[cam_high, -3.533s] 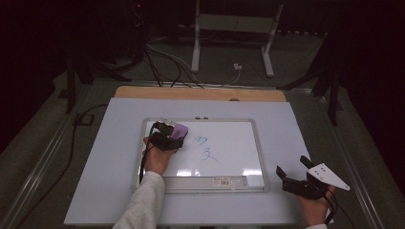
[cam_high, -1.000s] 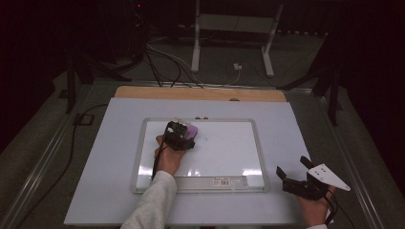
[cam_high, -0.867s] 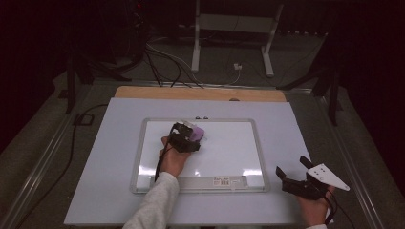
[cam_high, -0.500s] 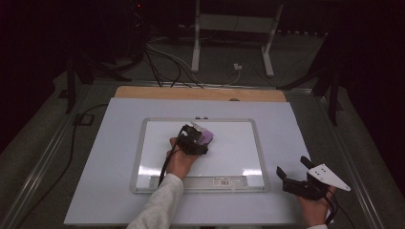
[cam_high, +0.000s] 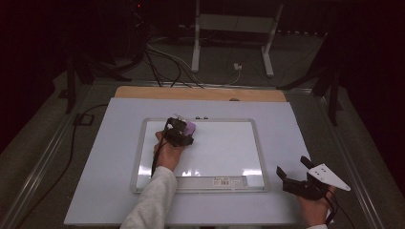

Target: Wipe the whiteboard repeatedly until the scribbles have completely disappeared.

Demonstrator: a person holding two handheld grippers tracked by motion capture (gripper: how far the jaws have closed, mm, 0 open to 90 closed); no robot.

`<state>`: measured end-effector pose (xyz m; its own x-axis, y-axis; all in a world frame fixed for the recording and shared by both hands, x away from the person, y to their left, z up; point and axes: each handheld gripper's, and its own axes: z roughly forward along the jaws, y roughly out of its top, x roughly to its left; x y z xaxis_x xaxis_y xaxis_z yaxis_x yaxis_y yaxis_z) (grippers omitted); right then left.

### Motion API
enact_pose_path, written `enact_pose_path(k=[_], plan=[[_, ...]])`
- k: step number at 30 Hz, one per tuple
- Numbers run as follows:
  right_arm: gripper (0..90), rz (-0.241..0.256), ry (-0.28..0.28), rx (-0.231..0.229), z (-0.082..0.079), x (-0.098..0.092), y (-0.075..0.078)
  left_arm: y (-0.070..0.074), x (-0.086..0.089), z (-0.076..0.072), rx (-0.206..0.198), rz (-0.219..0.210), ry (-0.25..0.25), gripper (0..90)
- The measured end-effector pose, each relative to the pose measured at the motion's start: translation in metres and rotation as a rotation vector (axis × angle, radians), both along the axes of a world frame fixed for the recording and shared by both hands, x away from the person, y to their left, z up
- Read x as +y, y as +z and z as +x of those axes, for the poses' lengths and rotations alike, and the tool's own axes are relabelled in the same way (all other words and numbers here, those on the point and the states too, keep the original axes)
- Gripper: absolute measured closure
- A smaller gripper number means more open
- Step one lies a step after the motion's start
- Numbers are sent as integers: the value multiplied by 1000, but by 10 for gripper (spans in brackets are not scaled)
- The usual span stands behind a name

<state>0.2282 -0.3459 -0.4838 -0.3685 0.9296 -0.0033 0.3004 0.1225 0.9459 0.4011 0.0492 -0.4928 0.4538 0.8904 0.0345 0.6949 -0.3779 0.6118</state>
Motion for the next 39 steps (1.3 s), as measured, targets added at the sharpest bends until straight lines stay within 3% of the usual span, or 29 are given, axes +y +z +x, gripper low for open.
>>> enact_pose_path(k=[5,7,8,10,15,17,20,22,25,29,34,36,39], plan=[[18,1,0,-1,0,-1,0,0,-37,-19,11,-28,-178,420],[18,0,0,-2,0,-1,0,0,-45,-24,8,-22,-208,420],[18,1,0,-2,0,-1,0,1,-47,-25,-2,-4,-208,420],[18,1,0,-3,0,-1,0,0,-44,-22,12,-24,-193,420],[18,0,-1,-4,0,-1,0,0,-19,-6,1,-5,-59,421],[18,1,-2,-4,0,-2,0,1,-8,-3,-7,23,-15,421],[18,3,-4,-1,0,-2,0,1,4,0,-10,46,30,421],[18,1,-2,-2,0,-2,0,1,8,1,0,30,42,421],[18,-1,0,-4,0,-1,0,2,3,0,-10,49,41,420],[18,0,0,-2,0,-1,0,0,-7,-3,0,9,6,420],[18,3,-1,1,1,0,0,0,-41,-20,4,-12,-120,420],[18,3,-3,-1,0,-1,0,1,-50,-27,-2,0,-157,420],[18,11,-9,1,0,-2,0,1,-52,-30,-7,6,-162,420]])
